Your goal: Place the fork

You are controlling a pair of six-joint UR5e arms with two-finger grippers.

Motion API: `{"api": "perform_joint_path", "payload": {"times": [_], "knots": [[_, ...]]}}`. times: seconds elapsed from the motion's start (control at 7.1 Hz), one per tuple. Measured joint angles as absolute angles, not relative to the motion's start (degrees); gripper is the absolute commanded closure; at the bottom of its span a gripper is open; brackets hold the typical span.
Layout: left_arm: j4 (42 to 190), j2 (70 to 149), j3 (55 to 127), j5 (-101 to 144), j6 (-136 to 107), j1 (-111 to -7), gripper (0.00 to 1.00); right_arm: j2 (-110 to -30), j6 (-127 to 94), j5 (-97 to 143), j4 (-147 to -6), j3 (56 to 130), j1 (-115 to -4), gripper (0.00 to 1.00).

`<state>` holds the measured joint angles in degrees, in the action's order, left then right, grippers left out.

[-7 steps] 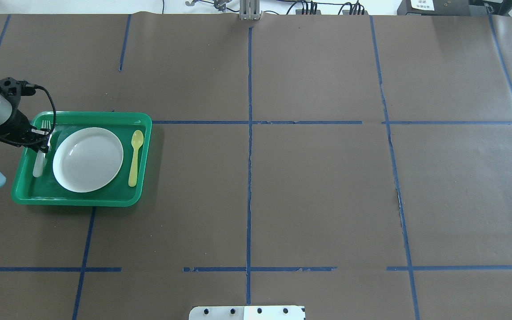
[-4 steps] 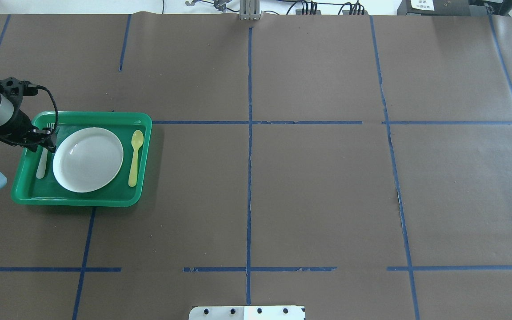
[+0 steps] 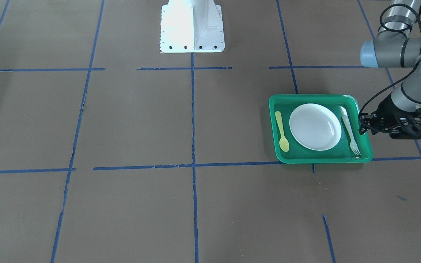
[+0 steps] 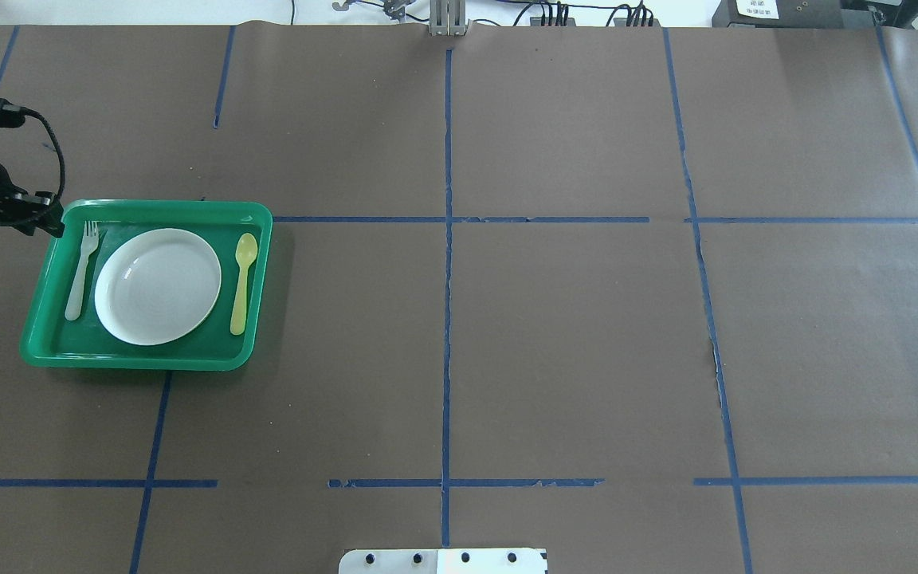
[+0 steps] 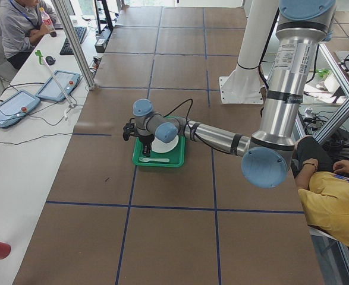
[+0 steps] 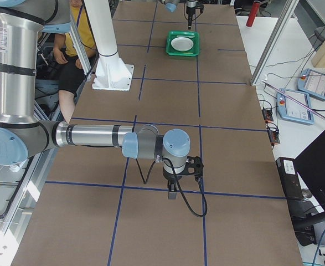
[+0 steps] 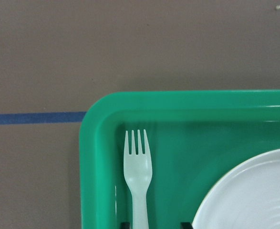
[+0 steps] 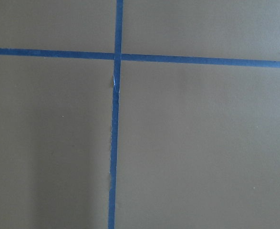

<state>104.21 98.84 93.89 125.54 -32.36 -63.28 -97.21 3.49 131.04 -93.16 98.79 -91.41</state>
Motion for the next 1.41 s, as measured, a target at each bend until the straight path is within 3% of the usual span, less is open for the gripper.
{"api": "perform_joint_path", "payload": {"times": [0.28, 0.85, 1.41], "knots": [[100.1, 97.4, 94.5, 125.6, -18.5, -71.4, 0.01, -97.2, 3.5, 131.0, -93.2, 98.8, -91.4, 0.00], [91.9, 95.0, 93.3, 127.1, 0.8, -86.6, 0.00, -97.2, 3.5, 131.0, -93.2, 98.8, -91.4, 0.00], [90.0, 89.2, 91.6, 130.4, 13.9, -93.3, 0.00, -97.2, 3.5, 131.0, -93.2, 98.8, -91.4, 0.00]]}}
